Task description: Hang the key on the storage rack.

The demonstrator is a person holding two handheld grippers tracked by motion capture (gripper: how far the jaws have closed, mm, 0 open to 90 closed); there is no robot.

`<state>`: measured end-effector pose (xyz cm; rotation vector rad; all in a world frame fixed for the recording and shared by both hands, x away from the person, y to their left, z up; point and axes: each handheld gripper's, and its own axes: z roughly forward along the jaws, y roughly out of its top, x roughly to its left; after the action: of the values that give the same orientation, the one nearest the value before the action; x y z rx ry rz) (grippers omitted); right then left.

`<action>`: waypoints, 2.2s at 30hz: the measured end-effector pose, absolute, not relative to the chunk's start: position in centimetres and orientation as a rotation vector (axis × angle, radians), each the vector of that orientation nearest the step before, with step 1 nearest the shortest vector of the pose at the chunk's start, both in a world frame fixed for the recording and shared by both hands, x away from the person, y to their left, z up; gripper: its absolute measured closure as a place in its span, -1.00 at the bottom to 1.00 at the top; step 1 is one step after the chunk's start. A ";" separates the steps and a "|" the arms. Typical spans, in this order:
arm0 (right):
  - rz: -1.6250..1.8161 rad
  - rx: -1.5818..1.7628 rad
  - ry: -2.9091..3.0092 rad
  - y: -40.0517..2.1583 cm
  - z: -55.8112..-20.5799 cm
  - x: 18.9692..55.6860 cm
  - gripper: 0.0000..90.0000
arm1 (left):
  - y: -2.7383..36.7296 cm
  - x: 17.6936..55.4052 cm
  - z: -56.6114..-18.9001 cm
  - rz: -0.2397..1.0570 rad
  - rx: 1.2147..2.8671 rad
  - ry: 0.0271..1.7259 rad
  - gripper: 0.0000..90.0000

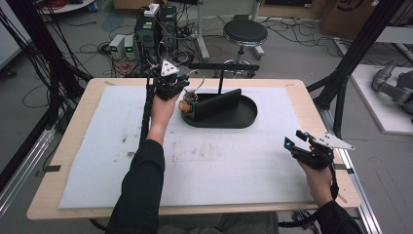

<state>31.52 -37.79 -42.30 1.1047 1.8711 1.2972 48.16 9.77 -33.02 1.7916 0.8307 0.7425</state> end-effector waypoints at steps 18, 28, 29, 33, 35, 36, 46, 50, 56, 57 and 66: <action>1.279 1.116 1.887 -37.6 -42.5 31.8 -0.09 | 12.7 43.6 -34.5 0.759 1.698 0.885 -0.07; 1.270 1.131 1.886 -37.7 -42.6 32.0 -0.11 | 16.0 37.2 -36.0 0.684 1.677 0.811 -0.43; 1.271 1.131 1.884 -37.7 -42.6 32.1 -0.11 | 16.5 36.2 -36.4 0.690 1.678 0.810 -0.44; 1.268 1.141 1.879 -37.8 -42.6 32.0 -0.11 | 18.0 33.4 -38.1 0.702 1.688 0.848 -0.44; 1.267 1.148 1.878 -37.8 -42.6 32.0 -0.11 | 19.0 32.0 -39.3 0.716 1.700 0.863 -0.44; 1.264 1.147 1.878 -37.8 -42.6 32.1 -0.11 | 19.4 31.5 -39.7 0.717 1.697 0.872 -0.44; 1.256 1.160 1.879 -37.3 -42.3 32.1 -0.12 | 22.5 29.8 -42.2 0.738 1.683 0.953 -0.44; 1.244 1.155 1.882 -37.3 -42.5 32.4 -0.12 | 22.6 29.8 -41.9 0.762 1.676 0.951 -0.44; 1.253 1.178 1.887 -37.5 -42.6 32.7 -0.13 | 22.3 29.7 -41.9 0.773 1.686 0.927 -0.44; 1.252 1.176 1.888 -37.5 -42.6 32.7 -0.13 | 22.3 29.7 -42.0 0.767 1.688 0.925 -0.44; 1.253 1.181 1.890 -37.5 -42.6 32.6 -0.14 | 22.5 29.9 -42.4 0.775 1.702 0.943 -0.44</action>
<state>32.63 -37.53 -42.60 1.1811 1.8903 1.2533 29.91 22.48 -42.35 1.7021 0.9427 0.7755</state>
